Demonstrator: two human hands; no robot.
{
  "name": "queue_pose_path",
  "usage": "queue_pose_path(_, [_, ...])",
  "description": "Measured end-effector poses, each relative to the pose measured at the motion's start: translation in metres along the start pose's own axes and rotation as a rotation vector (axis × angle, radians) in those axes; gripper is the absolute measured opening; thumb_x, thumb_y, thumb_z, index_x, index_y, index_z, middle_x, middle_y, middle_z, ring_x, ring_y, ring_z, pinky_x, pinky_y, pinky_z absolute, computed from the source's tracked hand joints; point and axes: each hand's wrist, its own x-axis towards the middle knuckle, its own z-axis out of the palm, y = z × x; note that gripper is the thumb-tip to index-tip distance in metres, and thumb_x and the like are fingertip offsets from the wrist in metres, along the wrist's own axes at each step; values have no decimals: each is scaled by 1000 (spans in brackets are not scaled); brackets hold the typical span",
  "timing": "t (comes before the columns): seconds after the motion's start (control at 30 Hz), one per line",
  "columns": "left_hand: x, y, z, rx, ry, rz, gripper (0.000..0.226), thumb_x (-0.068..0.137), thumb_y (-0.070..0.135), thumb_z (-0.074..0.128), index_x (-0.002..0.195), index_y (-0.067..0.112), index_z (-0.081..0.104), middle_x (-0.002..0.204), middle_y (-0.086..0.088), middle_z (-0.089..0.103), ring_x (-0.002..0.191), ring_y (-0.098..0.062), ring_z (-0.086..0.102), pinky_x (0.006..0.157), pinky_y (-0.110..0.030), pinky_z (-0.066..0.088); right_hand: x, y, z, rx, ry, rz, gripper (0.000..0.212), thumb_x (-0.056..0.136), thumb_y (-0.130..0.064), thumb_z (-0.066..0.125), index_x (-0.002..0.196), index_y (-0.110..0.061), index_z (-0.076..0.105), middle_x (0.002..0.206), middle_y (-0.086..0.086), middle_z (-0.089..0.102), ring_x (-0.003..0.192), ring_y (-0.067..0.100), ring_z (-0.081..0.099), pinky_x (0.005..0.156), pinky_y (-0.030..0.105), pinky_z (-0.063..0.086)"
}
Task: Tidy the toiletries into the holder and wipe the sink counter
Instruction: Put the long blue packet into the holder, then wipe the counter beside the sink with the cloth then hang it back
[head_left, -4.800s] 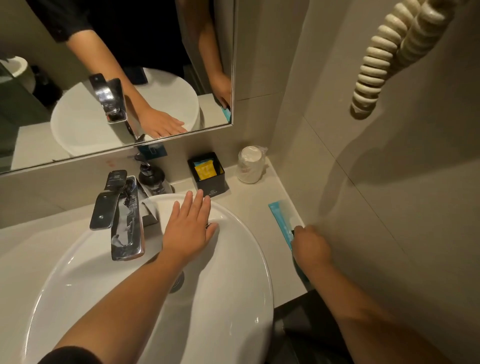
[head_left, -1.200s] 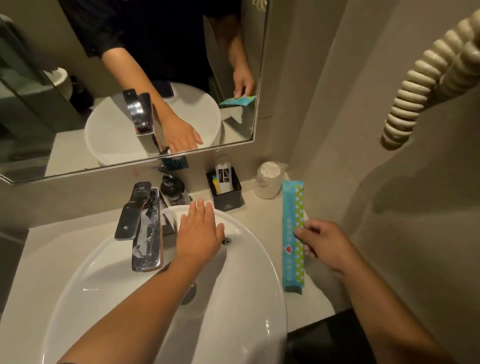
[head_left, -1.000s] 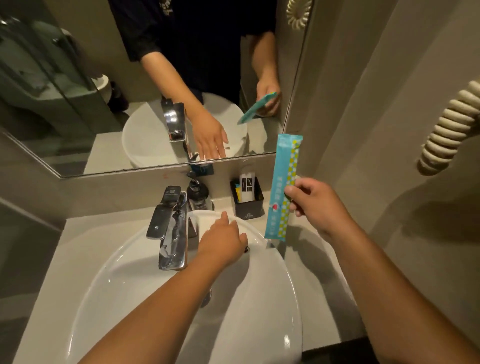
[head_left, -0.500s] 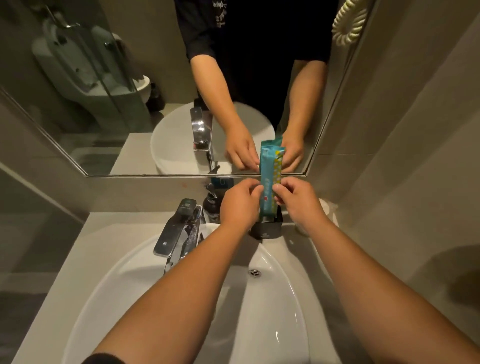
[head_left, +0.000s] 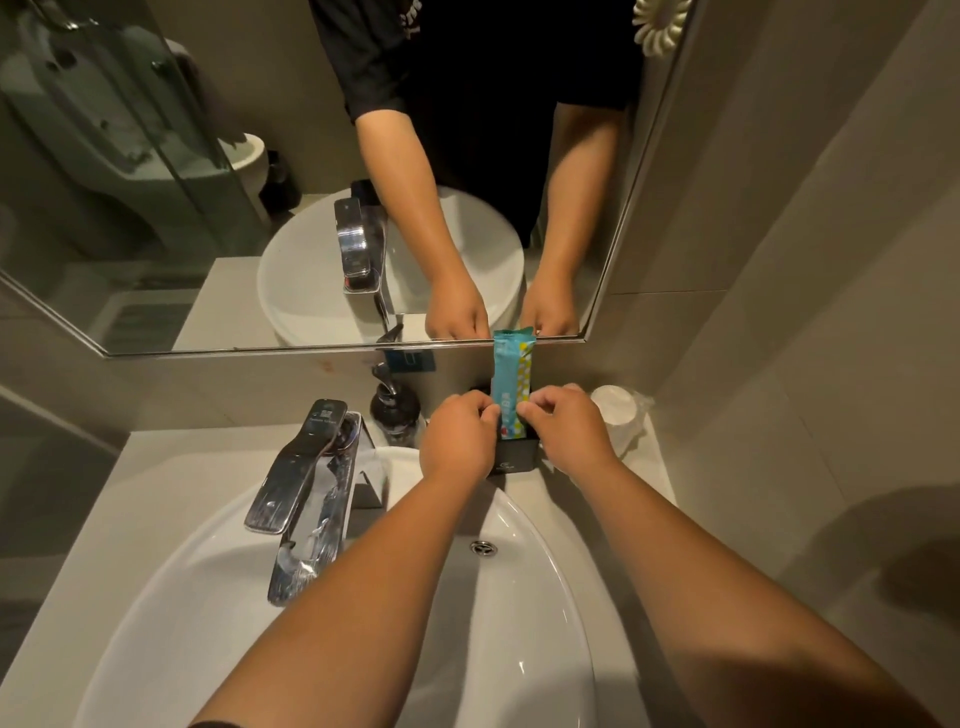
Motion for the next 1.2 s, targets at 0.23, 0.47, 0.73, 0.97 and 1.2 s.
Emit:
queue_pose_path(0.23, [-2, 1, 0, 3, 2, -25, 21, 96, 33, 48, 102, 23, 65, 103, -4, 67, 85, -21, 59, 67, -33, 46, -2, 0, 0, -14, 2, 27, 8, 85, -28, 67, 84, -20, 67, 87, 6, 64, 77, 19, 54, 67, 28, 37])
queue_pose_path(0.47, [-38, 12, -27, 152, 20, -11, 30, 98, 34, 39, 117, 13, 48, 103, -12, 65, 92, -34, 61, 69, -39, 46, -38, -13, -23, -95, 47, -41, 22, 88, -29, 64, 105, -14, 67, 93, 3, 62, 85, 21, 59, 74, 31, 46])
queue_pose_path(0.73, [-170, -46, -57, 784, -250, 307, 35, 97, 41, 36, 116, 15, 50, 119, -11, 56, 108, -31, 50, 85, -42, 39, -154, -8, -14, -534, -217, -260, 35, 95, -33, 49, 122, -16, 62, 130, 3, 60, 122, 24, 49, 104, 35, 37])
queue_pose_path(0.97, [-246, -102, -101, 750, -197, 314, 40, 94, 48, 38, 111, 18, 57, 110, -6, 64, 98, -27, 56, 86, -40, 44, -252, -15, 32, -627, -359, -324, 45, 95, -45, 45, 132, -22, 53, 136, 0, 56, 124, 21, 48, 107, 33, 36])
queue_pose_path(1.2, [-298, -158, -143, 702, -180, 331, 47, 95, 52, 35, 117, 16, 55, 114, -5, 63, 102, -25, 56, 91, -38, 44, -339, -36, 64, -631, -352, -272, 57, 95, -54, 42, 144, -25, 40, 148, -3, 47, 135, 20, 42, 113, 35, 29])
